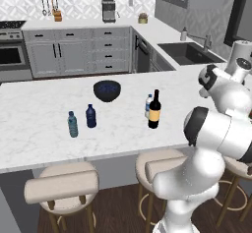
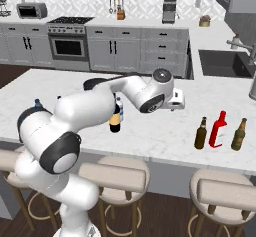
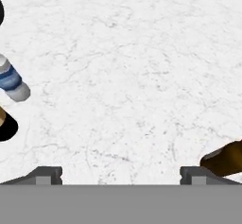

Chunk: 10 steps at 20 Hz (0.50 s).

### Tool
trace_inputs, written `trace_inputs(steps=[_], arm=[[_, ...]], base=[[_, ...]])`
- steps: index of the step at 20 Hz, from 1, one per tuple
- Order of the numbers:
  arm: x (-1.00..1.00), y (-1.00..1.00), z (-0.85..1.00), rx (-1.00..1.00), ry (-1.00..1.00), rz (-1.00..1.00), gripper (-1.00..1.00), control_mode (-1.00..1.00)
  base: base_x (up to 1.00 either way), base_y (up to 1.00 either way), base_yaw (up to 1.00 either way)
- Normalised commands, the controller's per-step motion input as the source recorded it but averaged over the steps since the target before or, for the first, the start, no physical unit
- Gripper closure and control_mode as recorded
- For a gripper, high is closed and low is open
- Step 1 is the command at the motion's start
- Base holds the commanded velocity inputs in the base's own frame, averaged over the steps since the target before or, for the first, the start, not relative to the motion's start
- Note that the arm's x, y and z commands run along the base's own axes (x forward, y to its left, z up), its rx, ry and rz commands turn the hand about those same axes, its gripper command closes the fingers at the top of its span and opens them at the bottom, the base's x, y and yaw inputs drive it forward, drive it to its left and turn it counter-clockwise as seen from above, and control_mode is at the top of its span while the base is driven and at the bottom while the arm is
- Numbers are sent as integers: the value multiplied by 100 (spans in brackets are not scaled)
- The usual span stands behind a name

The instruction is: Move the plastic bottles in the middle to the plastics group, and the glass bottles in the middle to the glass group.

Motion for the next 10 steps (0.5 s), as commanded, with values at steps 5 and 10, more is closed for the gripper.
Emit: trace_inputs(steps=[5, 10], arm=[[0, 100, 32, 0, 19, 16, -100, -100], [0, 96, 18, 0, 12, 18, -100, -100]], base=[[0, 0, 0], [0, 0, 0]])
